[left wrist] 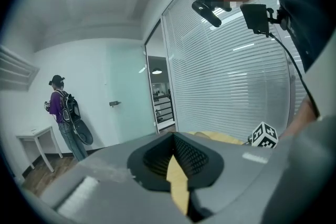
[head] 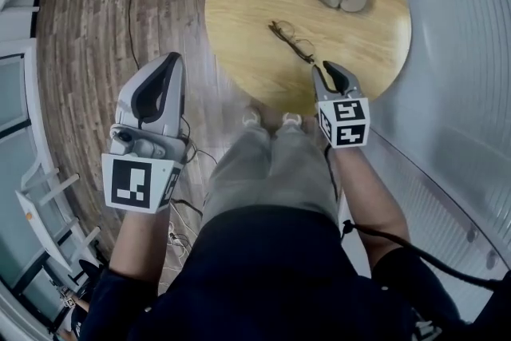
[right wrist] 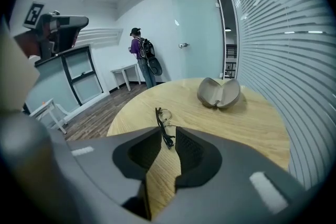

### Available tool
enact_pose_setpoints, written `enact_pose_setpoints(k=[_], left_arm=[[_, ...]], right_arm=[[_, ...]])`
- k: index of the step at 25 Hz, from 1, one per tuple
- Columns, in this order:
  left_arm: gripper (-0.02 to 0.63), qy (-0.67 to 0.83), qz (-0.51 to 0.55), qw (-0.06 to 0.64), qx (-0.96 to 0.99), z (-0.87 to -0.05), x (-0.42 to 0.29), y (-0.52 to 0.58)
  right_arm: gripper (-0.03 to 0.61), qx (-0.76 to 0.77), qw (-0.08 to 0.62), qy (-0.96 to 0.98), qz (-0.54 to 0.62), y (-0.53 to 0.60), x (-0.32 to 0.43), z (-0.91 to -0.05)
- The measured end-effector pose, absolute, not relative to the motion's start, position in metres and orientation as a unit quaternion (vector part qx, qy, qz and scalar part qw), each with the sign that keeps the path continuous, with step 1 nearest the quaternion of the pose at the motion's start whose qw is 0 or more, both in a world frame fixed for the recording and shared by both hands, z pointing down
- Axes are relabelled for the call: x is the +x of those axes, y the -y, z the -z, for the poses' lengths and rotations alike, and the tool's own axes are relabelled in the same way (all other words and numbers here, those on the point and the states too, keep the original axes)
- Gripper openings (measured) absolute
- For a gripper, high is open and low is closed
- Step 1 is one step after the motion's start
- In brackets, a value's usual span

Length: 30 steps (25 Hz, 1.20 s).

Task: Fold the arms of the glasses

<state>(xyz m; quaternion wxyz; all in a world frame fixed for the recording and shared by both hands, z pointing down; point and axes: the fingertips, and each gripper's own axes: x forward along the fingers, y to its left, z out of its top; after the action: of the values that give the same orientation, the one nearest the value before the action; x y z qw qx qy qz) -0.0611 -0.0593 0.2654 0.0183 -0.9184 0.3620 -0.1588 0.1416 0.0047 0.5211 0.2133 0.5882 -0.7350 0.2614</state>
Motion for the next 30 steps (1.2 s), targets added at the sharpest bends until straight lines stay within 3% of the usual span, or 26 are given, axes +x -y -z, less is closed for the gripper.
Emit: enact_pose_setpoints(k=[10,30], left_arm=[[0.002,-0.354,0.104,0.05,-0.928,-0.2,-0.057,0.062],[0.002,-0.339,0.018,0.109,-0.934,-0.091,-0.041,0.061]], right_arm=[[0.091,0.597,0.2,0.745,-0.219,-0.007,0.141,-0.439],[0.091,0.615,0.11,0.777,-0.078,-0.02,0.152,-0.245]])
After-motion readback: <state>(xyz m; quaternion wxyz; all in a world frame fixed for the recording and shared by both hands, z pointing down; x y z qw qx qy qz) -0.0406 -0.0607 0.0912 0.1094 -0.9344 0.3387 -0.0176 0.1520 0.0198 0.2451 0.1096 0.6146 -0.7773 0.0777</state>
